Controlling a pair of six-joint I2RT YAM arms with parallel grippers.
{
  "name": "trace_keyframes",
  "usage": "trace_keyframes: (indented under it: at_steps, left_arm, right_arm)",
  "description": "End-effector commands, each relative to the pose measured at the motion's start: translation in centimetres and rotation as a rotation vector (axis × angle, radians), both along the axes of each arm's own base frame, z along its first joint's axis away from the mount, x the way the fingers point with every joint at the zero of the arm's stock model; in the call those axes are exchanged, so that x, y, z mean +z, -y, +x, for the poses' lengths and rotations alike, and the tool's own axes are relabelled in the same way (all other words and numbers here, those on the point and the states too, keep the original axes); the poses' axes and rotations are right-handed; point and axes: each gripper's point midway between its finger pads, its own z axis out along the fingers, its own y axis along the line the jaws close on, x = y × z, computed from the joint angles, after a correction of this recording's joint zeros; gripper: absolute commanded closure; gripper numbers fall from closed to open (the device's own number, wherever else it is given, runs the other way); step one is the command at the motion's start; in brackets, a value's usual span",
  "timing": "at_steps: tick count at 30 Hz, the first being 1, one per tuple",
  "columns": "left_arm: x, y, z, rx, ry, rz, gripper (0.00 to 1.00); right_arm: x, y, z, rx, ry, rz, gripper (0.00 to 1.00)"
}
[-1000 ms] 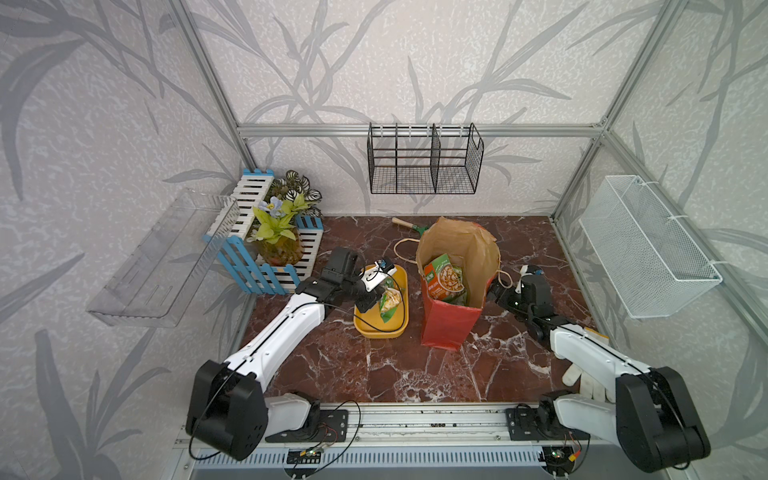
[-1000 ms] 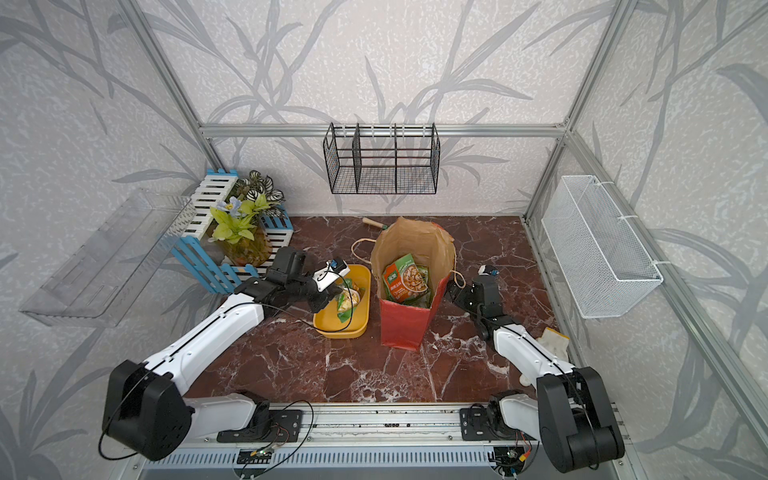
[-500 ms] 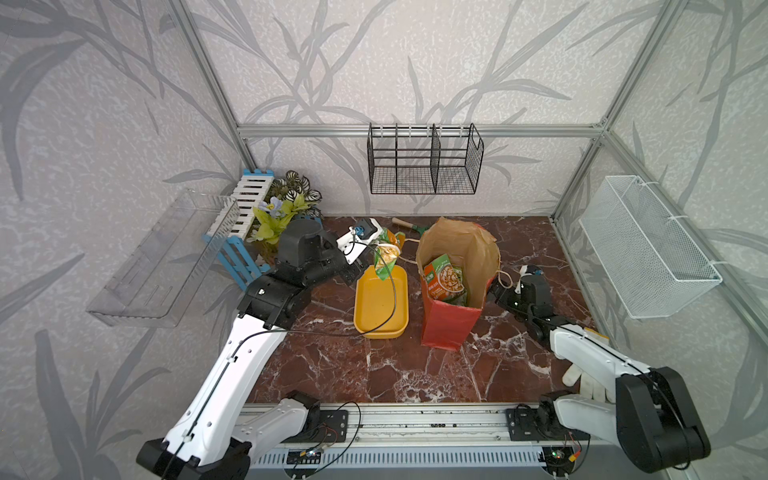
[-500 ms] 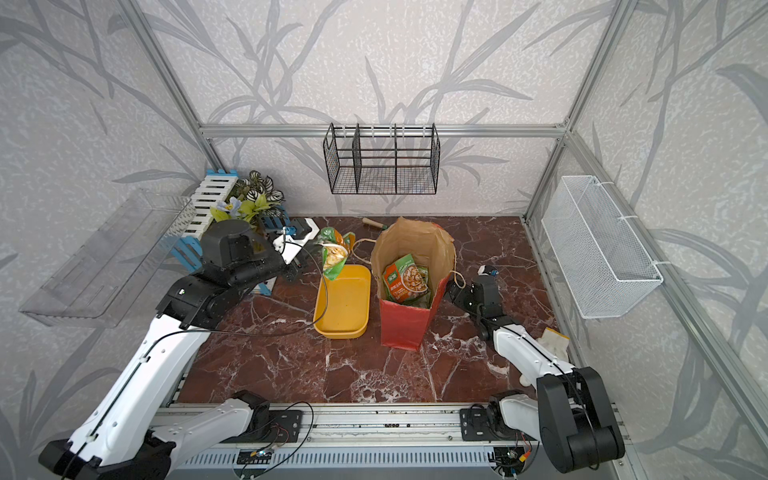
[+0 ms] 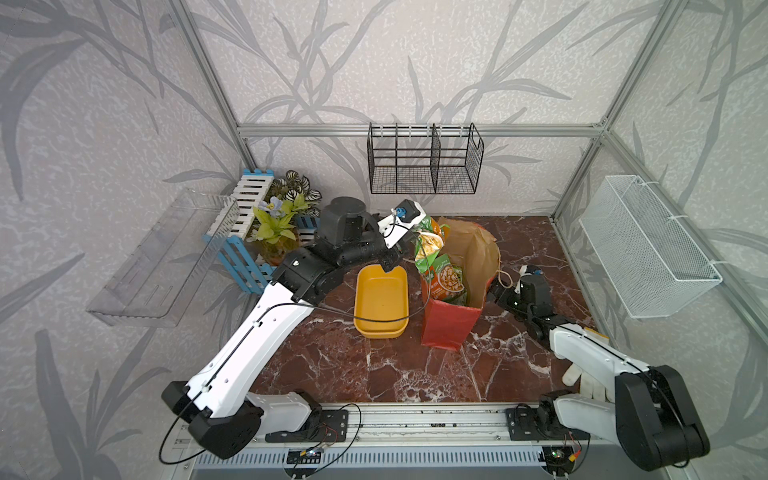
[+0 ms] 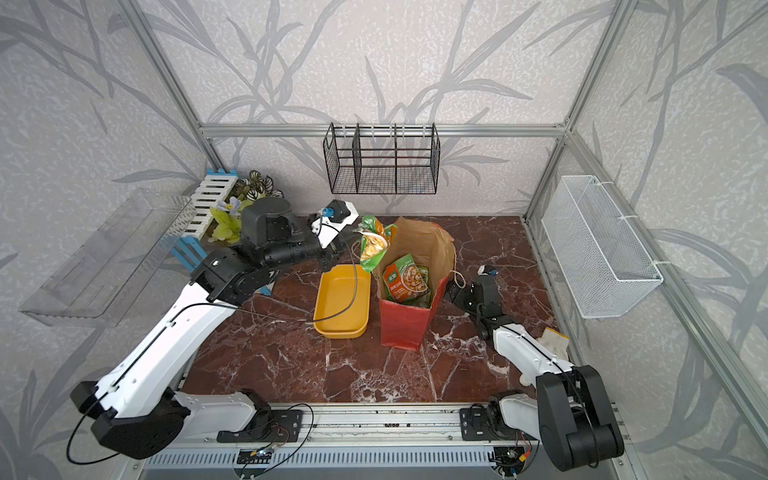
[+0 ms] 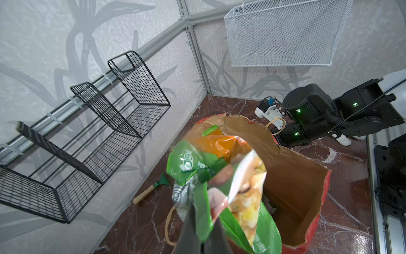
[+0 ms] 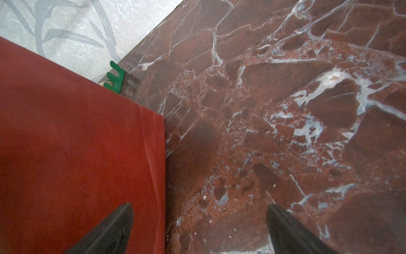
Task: Place the condiment packets inside the bag
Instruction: Place the condiment packet in the paper bag, then reset both arms
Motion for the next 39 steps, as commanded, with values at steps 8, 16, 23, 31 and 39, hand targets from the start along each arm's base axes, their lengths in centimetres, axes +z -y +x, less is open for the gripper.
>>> trace_keyframes:
  at_steps: [8,16,23,31,39]
  left_arm:
    - [-3.2,5.3,2.1,-0.033,-0.055,0.023,1.0]
    - [-5.5,7.1,3.1,-0.037,-0.072,0.033,1.0]
    - [-3.8,5.5,3.4,0.031,-0.032,0.014,0.0]
    - [-1.3,-0.6,2.8,0.145,0.021,-0.049,0.0]
    - [-2.2,-11.5,3.5,0.324,-0.008,-0.15,0.0]
  right_arm:
    - [1.1,-0.3,0.7,0.006,0.026,0.0,0.01]
    - [1.1,-0.2,0.7,0.004,0.026,-0.002,0.01]
    - [1.2,-0.1,0.6,0.001,0.029,-0.003,0.01]
    - [1.5,0.0,0.5,-0.005,0.037,-0.006,0.0]
    - [2.2,0.5,0.2,-0.021,0.056,-0.016,0.0]
